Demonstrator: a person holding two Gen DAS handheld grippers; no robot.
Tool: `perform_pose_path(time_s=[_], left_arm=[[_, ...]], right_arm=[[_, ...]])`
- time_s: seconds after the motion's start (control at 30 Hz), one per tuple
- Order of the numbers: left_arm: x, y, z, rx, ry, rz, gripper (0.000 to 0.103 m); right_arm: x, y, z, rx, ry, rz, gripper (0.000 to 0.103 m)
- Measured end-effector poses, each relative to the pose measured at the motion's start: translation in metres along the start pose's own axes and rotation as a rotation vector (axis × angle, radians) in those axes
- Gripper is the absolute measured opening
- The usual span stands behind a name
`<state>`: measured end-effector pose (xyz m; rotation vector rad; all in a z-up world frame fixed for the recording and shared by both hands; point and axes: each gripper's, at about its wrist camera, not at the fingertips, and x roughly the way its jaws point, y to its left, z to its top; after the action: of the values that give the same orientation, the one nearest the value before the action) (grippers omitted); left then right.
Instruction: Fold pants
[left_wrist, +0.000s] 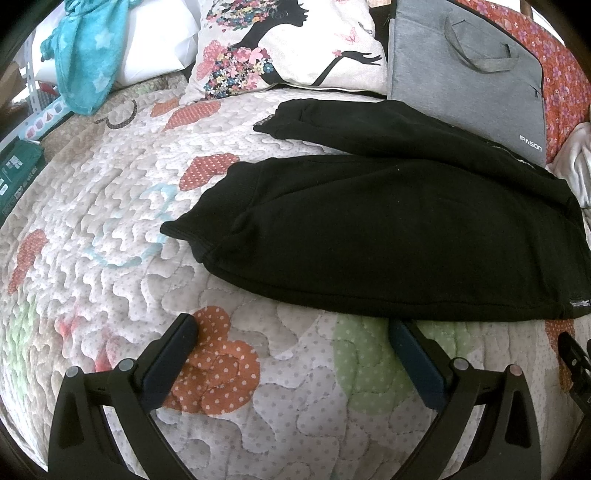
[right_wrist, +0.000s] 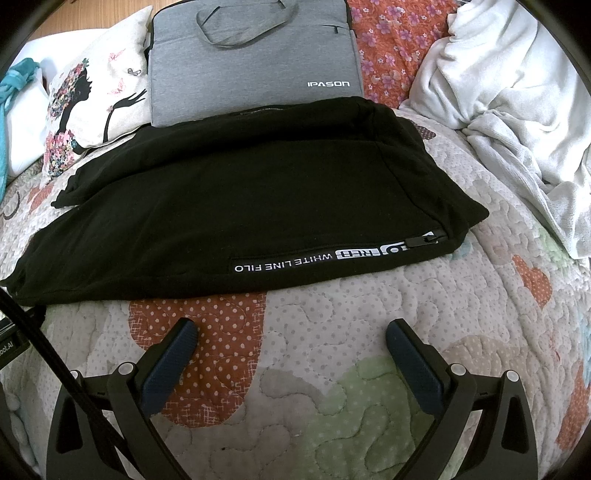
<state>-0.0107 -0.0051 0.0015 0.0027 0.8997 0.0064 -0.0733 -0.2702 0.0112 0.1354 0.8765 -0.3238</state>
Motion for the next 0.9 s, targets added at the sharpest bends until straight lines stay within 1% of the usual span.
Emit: perform_pose_path(time_s=[0.23, 0.37, 0.43, 0.6, 0.8, 0.87, 0.9], left_arm=[[-0.001, -0.001, 0.002, 0.007, 0.0, 0.011, 0.103], [-0.002, 0.0, 0.004, 0.017, 0.017, 0.016, 0.103], [-0.002, 0.004, 0.005, 0.017, 0.031, 0.0, 0.103], [-0.004, 0.006, 0.002, 0.04, 0.046, -0.032, 0.103], [-0.004, 0.005, 0.001, 0.045, 0.046, -0.033, 0.103], [-0.003, 0.004, 0.002, 0.048, 0.047, -0.033, 0.103], [-0.003, 0.003, 0.002, 0.053, 0.048, -0.031, 0.103]], right_arm=[[0.0, 0.0, 0.0, 0.0, 0.001, -0.001, 0.103], [0.0, -0.002, 0.0, 0.009, 0.004, 0.014, 0.103], [-0.002, -0.004, 0.002, 0.015, 0.016, 0.04, 0.103], [-0.002, -0.01, 0.01, 0.007, 0.113, 0.098, 0.103], [-0.004, -0.029, 0.014, 0.125, 0.135, 0.207, 0.103], [-0.001, -0.032, 0.019, 0.122, 0.178, 0.24, 0.103], [0.0, -0.033, 0.021, 0.114, 0.186, 0.252, 0.103]])
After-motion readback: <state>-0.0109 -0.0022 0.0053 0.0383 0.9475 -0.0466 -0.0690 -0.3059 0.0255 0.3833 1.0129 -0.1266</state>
